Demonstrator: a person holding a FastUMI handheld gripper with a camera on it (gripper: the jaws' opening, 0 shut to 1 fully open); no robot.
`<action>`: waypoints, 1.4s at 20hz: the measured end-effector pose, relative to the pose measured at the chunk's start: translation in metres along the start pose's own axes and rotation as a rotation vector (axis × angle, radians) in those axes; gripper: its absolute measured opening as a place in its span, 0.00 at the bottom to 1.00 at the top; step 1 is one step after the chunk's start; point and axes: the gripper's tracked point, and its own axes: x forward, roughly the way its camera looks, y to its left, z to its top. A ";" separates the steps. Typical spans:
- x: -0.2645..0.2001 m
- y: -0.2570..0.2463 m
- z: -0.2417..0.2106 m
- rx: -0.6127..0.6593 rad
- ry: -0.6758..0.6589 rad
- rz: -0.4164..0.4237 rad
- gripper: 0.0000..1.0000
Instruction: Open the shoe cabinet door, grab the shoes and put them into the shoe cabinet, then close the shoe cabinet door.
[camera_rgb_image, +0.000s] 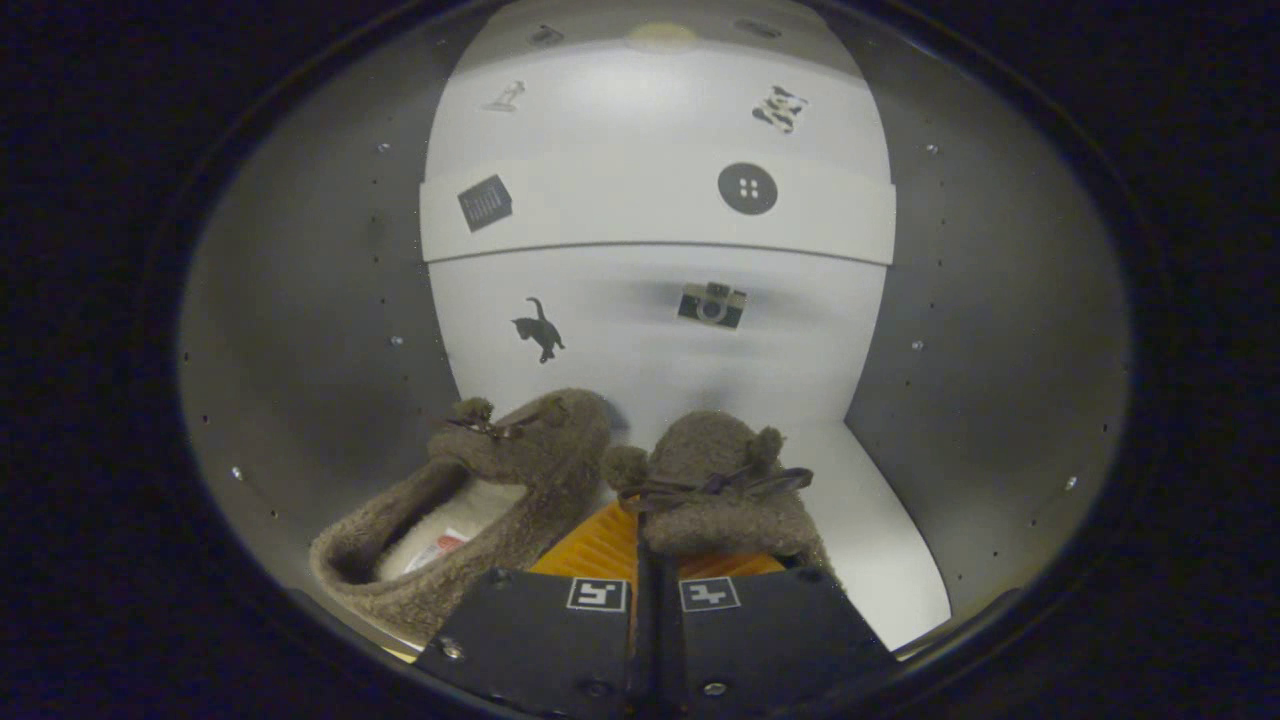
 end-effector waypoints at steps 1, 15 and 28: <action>0.001 -0.001 0.000 -0.004 0.014 -0.012 0.09; -0.129 0.007 -0.001 -0.034 -0.189 -0.014 0.84; -0.414 -0.007 -0.090 -0.016 -0.367 0.001 1.00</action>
